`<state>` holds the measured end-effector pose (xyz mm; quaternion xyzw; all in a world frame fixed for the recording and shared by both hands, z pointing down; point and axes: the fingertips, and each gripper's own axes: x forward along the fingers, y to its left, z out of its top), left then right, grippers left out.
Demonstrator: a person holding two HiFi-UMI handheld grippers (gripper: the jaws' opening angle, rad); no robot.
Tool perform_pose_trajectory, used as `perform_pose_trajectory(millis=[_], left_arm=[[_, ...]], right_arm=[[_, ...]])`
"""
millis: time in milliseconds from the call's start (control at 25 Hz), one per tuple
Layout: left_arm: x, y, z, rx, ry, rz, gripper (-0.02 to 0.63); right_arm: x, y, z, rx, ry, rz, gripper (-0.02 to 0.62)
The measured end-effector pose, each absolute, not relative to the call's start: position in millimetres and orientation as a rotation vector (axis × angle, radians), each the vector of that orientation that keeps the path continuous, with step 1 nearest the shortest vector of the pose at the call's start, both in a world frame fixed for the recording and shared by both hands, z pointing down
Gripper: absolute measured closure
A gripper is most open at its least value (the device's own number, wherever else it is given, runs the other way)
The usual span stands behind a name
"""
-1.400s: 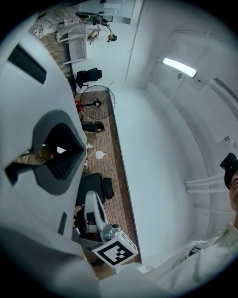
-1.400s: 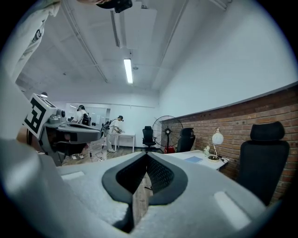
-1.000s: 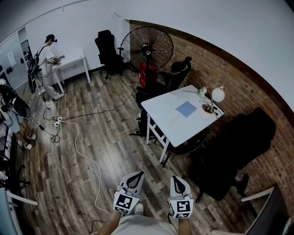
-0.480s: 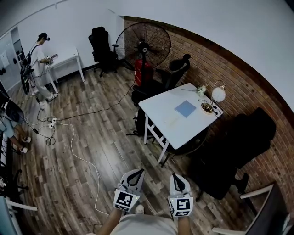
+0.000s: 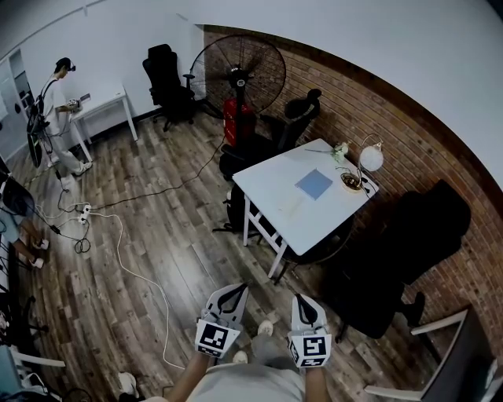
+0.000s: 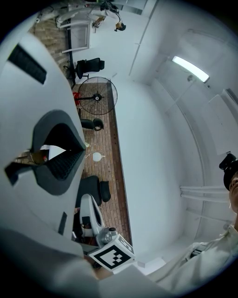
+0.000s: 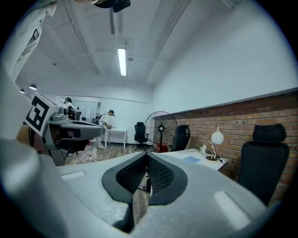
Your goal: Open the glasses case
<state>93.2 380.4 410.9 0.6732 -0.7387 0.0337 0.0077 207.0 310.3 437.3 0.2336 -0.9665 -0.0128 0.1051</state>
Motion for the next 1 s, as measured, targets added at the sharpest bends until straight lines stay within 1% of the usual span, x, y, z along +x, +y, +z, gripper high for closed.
perform_pose_trajectory(millis=[520,1000], left_arm=[[65,341,420,2.083,-2.324,0.129,0.603],[26,262,421,2.031,-2.330,0.120,0.603]], right_arm=[[177,266,447,0.679,-2.856,-0.026,0.590],[139,186,448,0.640,-2.841,0.011,0.590]])
